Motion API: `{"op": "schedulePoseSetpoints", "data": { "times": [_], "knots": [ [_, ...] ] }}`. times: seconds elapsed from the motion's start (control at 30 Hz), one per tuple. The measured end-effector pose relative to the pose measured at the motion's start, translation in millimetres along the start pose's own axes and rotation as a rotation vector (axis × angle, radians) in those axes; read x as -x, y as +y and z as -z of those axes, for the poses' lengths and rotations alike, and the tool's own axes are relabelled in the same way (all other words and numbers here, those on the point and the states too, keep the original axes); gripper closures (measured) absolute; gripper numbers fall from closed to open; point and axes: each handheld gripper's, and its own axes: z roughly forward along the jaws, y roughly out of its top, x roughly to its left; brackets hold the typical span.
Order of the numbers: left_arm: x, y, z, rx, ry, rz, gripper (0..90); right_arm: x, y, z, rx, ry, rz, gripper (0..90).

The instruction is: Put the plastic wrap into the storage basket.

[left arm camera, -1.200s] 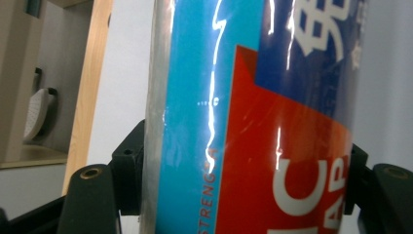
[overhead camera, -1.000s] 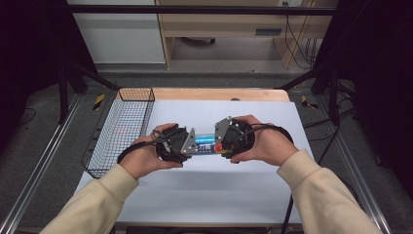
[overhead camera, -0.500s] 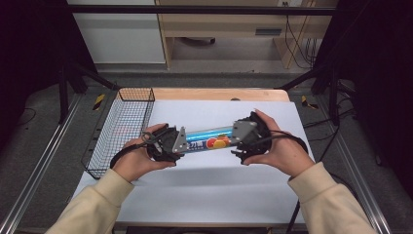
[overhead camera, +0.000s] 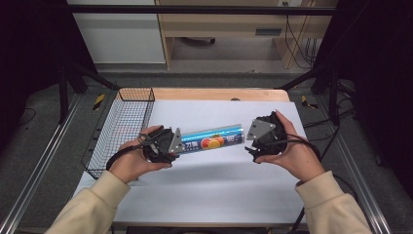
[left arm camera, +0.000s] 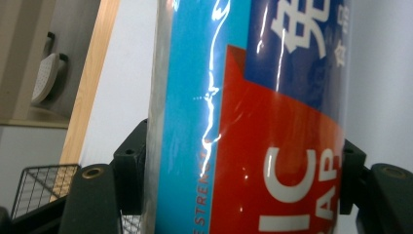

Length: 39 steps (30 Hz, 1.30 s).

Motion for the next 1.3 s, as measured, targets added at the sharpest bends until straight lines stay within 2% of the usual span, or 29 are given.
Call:
{"op": "schedulePoseSetpoints", "data": {
  "times": [0.03, 0.07, 0.1, 0.13, 0.17, 0.2, 0.23, 0.27, 0.33, 0.37, 0.4, 0.43, 0.47, 0.5, 0.53, 0.6, 0.67, 0.7, 0.83, 0.93, 0.97, 1.0, 1.07, 1.1, 1.13, 1.17, 1.2, 1.23, 1.3],
  "knots": [
    [0.0, 0.0, 0.0, 0.000, 0.000, 0.000, 30.6, 0.0, 0.0, 0.0, 0.000, 0.000, 0.000, 6.6],
    [-0.4, -3.3, 2.7, -0.001, 0.007, 0.011, 30.6, -1.1, -4.6, -0.3, -0.012, -0.013, -0.031, 6.7],
    [-0.8, -5.8, 5.2, -0.004, 0.015, 0.021, 30.6, -3.6, -10.6, -1.3, -0.034, -0.033, -0.073, 8.0],
    [-2.3, -9.7, 9.9, -0.005, 0.026, 0.041, 30.6, -11.1, -21.4, -4.7, -0.059, -0.087, -0.157, 12.1],
    [-2.3, -9.7, 9.9, -0.005, 0.026, 0.041, 30.7, -14.0, -25.7, -6.9, -0.068, -0.110, -0.197, 12.1],
    [-4.6, -13.4, 14.6, 0.004, 0.037, 0.070, 30.7, -17.5, -31.2, -9.8, -0.090, -0.139, -0.243, 12.3],
    [-4.6, -13.4, 14.6, 0.004, 0.037, 0.070, 30.7, -17.5, -31.2, -9.8, -0.090, -0.139, -0.243, 12.3],
    [-6.0, -15.2, 17.9, 0.000, 0.039, 0.092, 30.7, -20.8, -36.4, -12.7, -0.102, -0.176, -0.271, 12.4],
    [-9.8, -16.9, 21.7, 0.007, 0.059, 0.107, 30.7, -27.3, -47.4, -18.3, -0.098, -0.242, -0.339, 13.4],
    [-11.6, -17.5, 24.2, 0.004, 0.067, 0.119, 30.7, -28.9, -51.0, -20.6, -0.094, -0.251, -0.372, 13.2],
    [-14.7, -18.5, 28.7, 0.008, 0.077, 0.149, 30.7, -33.2, -59.6, -25.6, -0.079, -0.274, -0.455, 13.3],
    [-14.7, -18.5, 28.7, 0.008, 0.077, 0.149, 30.8, -33.2, -59.6, -25.6, -0.079, -0.274, -0.455, 13.3],
    [-17.8, -18.8, 33.3, 0.007, 0.081, 0.173, 30.8, -39.0, -68.9, -32.8, -0.048, -0.303, -0.547, 13.5],
    [-17.8, -18.8, 33.3, 0.007, 0.081, 0.173, 30.8, -39.0, -68.9, -32.8, -0.048, -0.303, -0.547, 13.5],
    [-19.3, -18.9, 34.8, 0.010, 0.087, 0.185, 30.8, -44.0, -76.3, -38.0, -0.023, -0.335, -0.594, 15.0],
    [-23.9, -17.1, 37.8, -0.007, 0.095, 0.222, 30.8, -50.2, -85.2, -43.3, -0.007, -0.353, -0.636, 15.8],
    [-26.3, -15.4, 39.3, -0.029, 0.103, 0.248, 30.9, -55.0, -90.8, -44.4, 0.009, -0.324, -0.686, 15.6],
    [-26.3, -15.4, 39.3, -0.029, 0.103, 0.248, 30.9, -55.0, -90.8, -44.4, 0.009, -0.324, -0.686, 15.6],
    [-29.7, -13.4, 40.6, -0.051, 0.146, 0.318, 30.9, -60.8, -94.0, -42.5, 0.029, -0.346, -0.713, 15.6],
    [-34.6, -15.1, 39.8, -0.076, 0.174, 0.382, 31.0, -62.3, -95.3, -45.5, 0.026, -0.316, -0.716, 15.3],
    [-37.7, -18.4, 39.0, -0.098, 0.199, 0.420, 31.0, -62.7, -95.6, -45.8, 0.035, -0.307, -0.723, 15.3],
    [-37.7, -18.4, 39.0, -0.098, 0.199, 0.420, 31.0, -62.7, -95.6, -45.8, 0.035, -0.307, -0.723, 15.3],
    [-43.1, -23.8, 37.7, -0.104, 0.210, 0.475, 31.0, -63.9, -95.4, -44.9, 0.043, -0.303, -0.721, 15.3],
    [-45.3, -25.7, 37.3, -0.106, 0.217, 0.488, 31.0, -64.1, -95.1, -44.3, 0.048, -0.300, -0.719, 15.3],
    [-51.7, -30.6, 36.5, -0.115, 0.228, 0.535, 31.0, -64.6, -94.5, -43.6, 0.054, -0.301, -0.723, 15.3],
    [-54.6, -33.0, 36.0, -0.119, 0.235, 0.558, 31.1, -64.7, -94.0, -43.5, 0.057, -0.298, -0.724, 15.3],
    [-57.6, -35.6, 35.8, -0.124, 0.238, 0.574, 31.1, -65.1, -93.8, -43.5, 0.056, -0.295, -0.724, 15.3],
    [-57.6, -35.6, 35.8, -0.124, 0.238, 0.574, 31.1, -65.1, -93.8, -43.5, 0.056, -0.295, -0.724, 15.3],
    [-61.5, -40.5, 35.5, -0.132, 0.257, 0.610, 31.2, -65.8, -93.0, -42.6, 0.063, -0.295, -0.725, 15.3]
  ]
}}
